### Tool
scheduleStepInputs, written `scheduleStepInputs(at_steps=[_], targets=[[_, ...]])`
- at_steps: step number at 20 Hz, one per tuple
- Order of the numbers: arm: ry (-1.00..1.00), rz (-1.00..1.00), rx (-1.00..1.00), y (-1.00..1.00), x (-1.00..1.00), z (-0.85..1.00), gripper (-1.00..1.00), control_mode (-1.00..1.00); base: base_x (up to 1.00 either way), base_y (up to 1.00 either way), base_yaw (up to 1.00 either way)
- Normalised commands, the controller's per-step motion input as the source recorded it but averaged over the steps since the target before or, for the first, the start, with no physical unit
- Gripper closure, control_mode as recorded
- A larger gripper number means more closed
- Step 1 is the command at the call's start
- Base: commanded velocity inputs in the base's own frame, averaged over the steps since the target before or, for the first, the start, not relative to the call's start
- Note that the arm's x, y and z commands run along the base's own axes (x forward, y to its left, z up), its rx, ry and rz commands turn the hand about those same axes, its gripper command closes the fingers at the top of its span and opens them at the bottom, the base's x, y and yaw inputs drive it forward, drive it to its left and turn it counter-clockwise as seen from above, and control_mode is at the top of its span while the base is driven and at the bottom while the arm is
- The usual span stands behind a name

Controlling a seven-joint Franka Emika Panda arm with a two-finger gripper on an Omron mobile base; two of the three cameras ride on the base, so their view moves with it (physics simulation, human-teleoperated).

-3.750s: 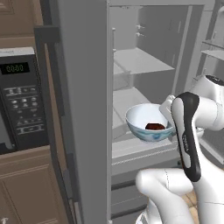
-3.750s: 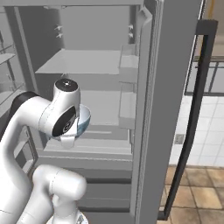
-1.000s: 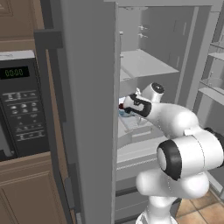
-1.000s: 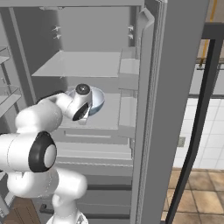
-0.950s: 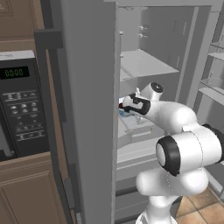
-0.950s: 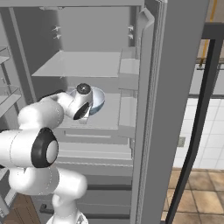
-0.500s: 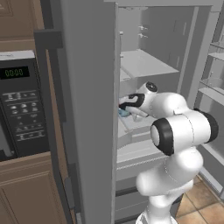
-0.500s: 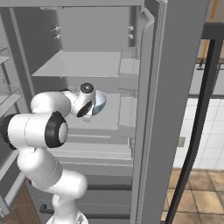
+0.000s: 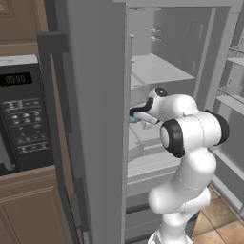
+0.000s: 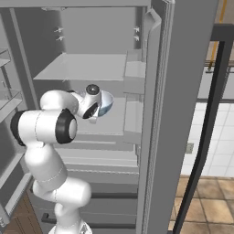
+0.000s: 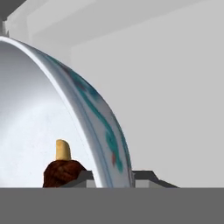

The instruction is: Place one of the steaks on the plate and the other in the bowl. Then place the bowl in the fridge.

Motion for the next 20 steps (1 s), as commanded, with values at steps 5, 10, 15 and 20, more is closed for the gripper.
scheduleStepInputs(at_steps=[5, 10, 15, 20], targets=[[-0.01, 0.0, 0.0, 0.01, 0.08, -0.06, 1.0, -1.0, 0.0, 0.0, 0.0], [0.0, 0.0, 0.0, 0.01, 0.04, 0.0, -1.0, -1.0, 0.0, 0.0, 0.0], [0.0, 0.0, 0.0, 0.0, 0.02, 0.0, -1.0, -1.0, 0.0, 0.0, 0.0], [0.0, 0.0, 0.0, 0.0, 0.0, 0.0, -1.0, -1.0, 0.0, 0.0, 0.0]])
